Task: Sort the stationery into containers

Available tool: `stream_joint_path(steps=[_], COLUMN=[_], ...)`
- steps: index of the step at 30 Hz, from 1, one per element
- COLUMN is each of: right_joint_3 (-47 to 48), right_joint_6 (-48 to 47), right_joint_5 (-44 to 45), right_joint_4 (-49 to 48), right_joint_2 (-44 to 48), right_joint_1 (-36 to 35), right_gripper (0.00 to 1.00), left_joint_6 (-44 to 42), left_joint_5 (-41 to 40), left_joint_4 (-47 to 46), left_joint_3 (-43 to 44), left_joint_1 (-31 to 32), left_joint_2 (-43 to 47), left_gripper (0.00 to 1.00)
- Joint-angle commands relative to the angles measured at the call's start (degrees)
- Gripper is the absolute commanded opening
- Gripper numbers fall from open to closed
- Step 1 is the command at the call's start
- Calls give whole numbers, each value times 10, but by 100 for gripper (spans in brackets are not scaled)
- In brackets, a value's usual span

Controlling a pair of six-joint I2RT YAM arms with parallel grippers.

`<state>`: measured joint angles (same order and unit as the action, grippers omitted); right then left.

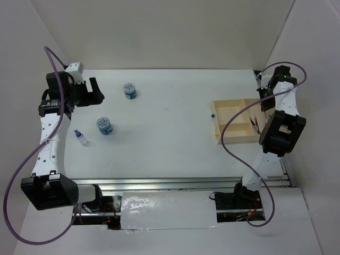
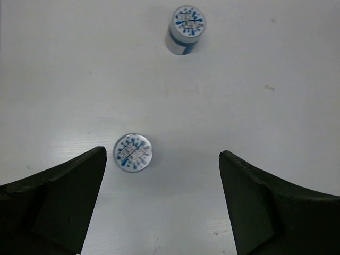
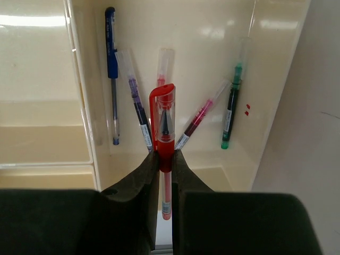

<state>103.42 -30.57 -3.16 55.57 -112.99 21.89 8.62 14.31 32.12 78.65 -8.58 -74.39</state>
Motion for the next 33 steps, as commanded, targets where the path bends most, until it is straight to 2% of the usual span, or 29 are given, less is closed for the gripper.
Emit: stream_joint_path(steps=[1,4,10,13,14,16,19,24,28,33], right_joint_3=[-23,-36,-34,-29,-22,-12,-9,-11,-15,-44], right_joint_6=[6,10,11,15,16,24,31,34,45,70], right_joint_5=[30,54,85,92,96,94,82,61,37,-22], right_joint_4=[-27,-34,-27,-19,-14,1,15,36,48,57], right_joint_2=[8,-6,-32,-43,-47,-53,-39,14,69,129], right_joint_1=[-14,-19,-16,-18,-18,-19,-25,-38,-55,-72], right_gripper=[2,4,10,26,39,50,55,57,57,57], left_joint_6=[-32,-48,-115,-137,-142,-162,-192,-266,-310,-325], left_joint_5=[2,35,42,69,80,110,146,199,178,162], left_joint_4=[28,43,84,97,106,123,144,196,234,251], left_joint_3=[18,25,65,85,88,91,84,63,66,52], left_joint_1=[-43,-87,-149,-187,-207,-232,-261,-299,-299,-304], left_joint_2=[1,-6,-26,-34,-37,-48,-72,-101,-138,-160], left_gripper=[99,99,99,99,99,99,99,93,86,80])
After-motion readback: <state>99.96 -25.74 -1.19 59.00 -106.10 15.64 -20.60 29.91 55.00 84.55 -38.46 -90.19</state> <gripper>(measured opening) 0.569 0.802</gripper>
